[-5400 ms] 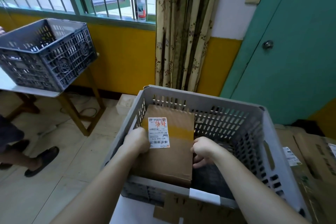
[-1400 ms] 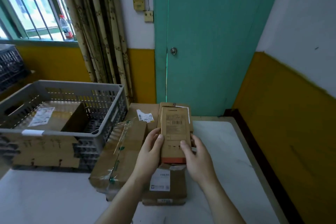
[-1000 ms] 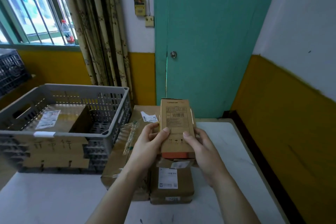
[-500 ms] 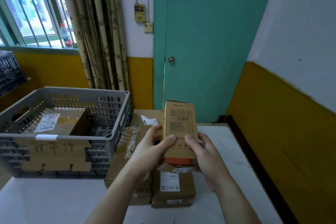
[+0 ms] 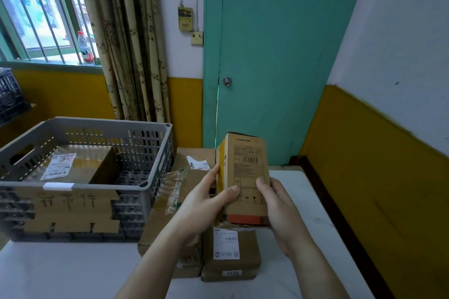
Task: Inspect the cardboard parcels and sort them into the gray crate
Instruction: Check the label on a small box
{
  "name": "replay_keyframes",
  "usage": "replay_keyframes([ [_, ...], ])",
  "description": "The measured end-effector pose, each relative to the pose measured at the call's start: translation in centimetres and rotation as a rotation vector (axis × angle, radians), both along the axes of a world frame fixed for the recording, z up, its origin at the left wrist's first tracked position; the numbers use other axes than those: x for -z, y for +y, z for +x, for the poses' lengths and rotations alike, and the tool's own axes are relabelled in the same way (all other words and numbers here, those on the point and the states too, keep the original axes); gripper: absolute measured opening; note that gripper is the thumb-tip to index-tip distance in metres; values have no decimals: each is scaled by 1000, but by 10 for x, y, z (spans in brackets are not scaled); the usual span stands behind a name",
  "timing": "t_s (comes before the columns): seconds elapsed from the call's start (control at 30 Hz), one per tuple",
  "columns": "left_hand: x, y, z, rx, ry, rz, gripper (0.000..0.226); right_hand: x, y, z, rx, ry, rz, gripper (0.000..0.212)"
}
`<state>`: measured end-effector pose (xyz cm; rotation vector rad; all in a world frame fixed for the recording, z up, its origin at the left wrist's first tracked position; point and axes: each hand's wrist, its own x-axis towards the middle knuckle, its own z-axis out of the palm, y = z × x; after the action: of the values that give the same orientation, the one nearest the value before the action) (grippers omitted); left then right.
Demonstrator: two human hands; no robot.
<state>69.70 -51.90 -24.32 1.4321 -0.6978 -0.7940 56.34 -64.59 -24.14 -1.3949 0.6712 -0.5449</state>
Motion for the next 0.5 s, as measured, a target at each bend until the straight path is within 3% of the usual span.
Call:
replay_keyframes([
  [0.2, -4, -11, 3, -53, 48, 81, 83, 2, -3, 5, 40, 3, -77, 18],
  [0.33, -3, -16, 7, -122, 37, 77, 46, 7, 1, 7, 38, 11, -65, 18],
  [0.5, 4, -14, 9, -64, 41, 38, 50, 1, -10, 11, 69, 31, -39, 25],
])
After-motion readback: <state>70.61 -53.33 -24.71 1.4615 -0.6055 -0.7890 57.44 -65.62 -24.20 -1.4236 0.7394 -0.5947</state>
